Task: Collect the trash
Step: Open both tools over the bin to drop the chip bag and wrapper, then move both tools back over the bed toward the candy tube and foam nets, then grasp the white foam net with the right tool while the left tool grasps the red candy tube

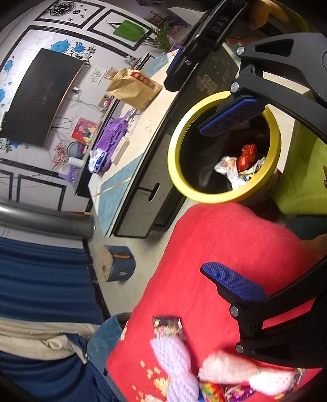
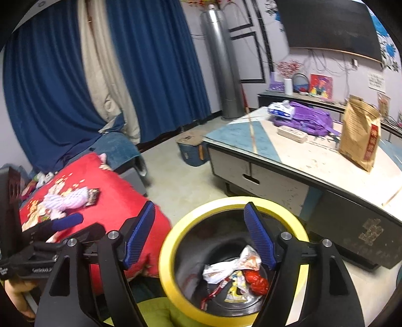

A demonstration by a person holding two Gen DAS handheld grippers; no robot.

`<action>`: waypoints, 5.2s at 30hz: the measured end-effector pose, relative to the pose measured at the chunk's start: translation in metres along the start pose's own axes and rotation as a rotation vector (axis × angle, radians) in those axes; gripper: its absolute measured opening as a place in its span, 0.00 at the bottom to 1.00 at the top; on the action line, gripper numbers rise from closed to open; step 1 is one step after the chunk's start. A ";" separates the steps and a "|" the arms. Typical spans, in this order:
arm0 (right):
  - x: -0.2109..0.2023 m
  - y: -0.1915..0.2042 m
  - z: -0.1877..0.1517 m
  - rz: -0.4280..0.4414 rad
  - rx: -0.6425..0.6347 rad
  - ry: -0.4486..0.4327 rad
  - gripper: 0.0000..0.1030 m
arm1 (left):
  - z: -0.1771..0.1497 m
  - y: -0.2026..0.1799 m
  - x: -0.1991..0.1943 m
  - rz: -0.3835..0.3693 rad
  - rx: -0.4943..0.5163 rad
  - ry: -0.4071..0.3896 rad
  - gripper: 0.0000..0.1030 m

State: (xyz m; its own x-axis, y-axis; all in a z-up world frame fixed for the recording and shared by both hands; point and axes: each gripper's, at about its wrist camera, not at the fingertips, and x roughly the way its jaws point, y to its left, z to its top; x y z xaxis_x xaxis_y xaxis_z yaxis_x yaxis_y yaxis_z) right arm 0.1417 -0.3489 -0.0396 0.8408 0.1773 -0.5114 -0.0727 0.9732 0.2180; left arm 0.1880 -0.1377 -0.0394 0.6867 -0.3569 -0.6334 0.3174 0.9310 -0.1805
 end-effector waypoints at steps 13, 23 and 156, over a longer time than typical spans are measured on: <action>-0.001 0.049 -0.001 0.076 -0.076 0.014 0.72 | 0.000 0.054 -0.041 0.124 -0.075 -0.072 0.90; -0.003 0.083 -0.005 0.129 -0.134 0.029 0.74 | 0.001 0.093 -0.070 0.191 -0.142 -0.127 0.90; 0.057 0.146 0.025 0.303 -0.085 -0.015 0.21 | -0.007 0.179 -0.111 -0.050 -0.447 -0.173 0.25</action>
State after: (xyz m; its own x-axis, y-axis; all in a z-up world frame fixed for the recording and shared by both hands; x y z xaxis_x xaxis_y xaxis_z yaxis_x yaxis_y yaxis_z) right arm 0.1928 -0.2002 -0.0159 0.7819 0.4595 -0.4212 -0.3649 0.8853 0.2884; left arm 0.1642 0.0689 -0.0070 0.7883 -0.3747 -0.4879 0.0666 0.8404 -0.5378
